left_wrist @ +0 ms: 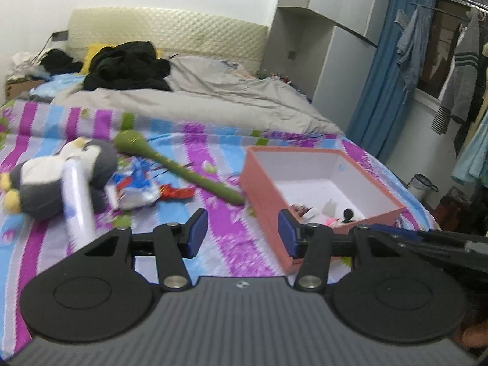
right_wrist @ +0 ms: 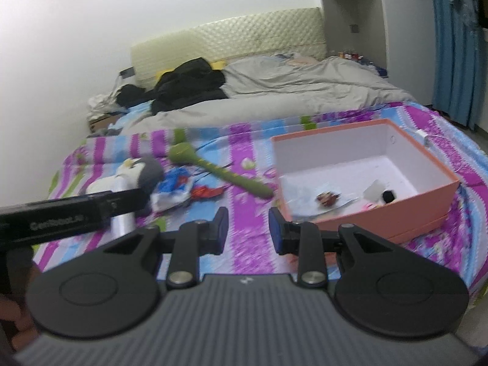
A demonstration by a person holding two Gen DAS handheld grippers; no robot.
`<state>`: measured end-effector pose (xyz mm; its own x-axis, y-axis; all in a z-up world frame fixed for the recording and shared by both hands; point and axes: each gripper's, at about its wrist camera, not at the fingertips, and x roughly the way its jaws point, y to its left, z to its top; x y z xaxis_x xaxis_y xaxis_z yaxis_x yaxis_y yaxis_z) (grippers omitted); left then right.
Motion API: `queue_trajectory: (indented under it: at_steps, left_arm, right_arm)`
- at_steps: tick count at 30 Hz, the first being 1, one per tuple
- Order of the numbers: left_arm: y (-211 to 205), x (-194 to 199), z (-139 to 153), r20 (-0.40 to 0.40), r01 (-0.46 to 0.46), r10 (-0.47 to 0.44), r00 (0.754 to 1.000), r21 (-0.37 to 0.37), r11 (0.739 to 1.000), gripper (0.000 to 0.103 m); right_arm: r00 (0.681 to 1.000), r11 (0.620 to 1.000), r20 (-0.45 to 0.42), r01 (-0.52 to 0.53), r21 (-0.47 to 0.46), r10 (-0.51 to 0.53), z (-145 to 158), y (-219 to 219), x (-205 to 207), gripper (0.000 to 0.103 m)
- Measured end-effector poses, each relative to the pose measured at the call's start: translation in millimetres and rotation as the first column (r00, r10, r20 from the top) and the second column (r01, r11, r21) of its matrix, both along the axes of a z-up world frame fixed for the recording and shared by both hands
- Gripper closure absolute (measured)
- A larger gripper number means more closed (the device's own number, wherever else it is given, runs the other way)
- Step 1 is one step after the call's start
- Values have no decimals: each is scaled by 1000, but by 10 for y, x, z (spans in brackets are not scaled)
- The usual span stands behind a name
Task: Organize soft objects
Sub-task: 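Withdraw both tools and move toward the blue snack bag, then grasp the blue snack bag with the left tool while the right tool grasps the red wrapper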
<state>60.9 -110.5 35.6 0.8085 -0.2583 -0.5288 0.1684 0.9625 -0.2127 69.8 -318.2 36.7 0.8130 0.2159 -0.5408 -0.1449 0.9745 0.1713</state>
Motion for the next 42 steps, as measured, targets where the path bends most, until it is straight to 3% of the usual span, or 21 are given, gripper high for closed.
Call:
queue_trajectory:
  at_steps: [10, 20, 27, 36, 42]
  left_arm:
    - [561, -565, -189, 2, -42, 42, 999, -10, 999, 46]
    - [841, -520, -384, -60, -59, 59, 996, -5, 998, 46]
    - [963, 37, -578, -129, -83, 80, 988, -16, 996, 46]
    - [1137, 957, -923, -196, -121, 115, 974, -19, 992, 43]
    - [1324, 1611, -1165, -209, -201, 184, 961, -62, 978, 41]
  right_arm:
    - [997, 998, -38, -66, -24, 65, -288, 651, -403, 71]
    - [995, 999, -95, -39, 6, 40, -594, 899, -443, 71]
    - [991, 999, -125, -41, 12, 43, -699, 1016, -100, 71]
    - [986, 999, -165, -16, 50, 24, -927, 1124, 638, 71]
    - [976, 996, -214, -10, 89, 29, -1153, 1194, 1172, 71]
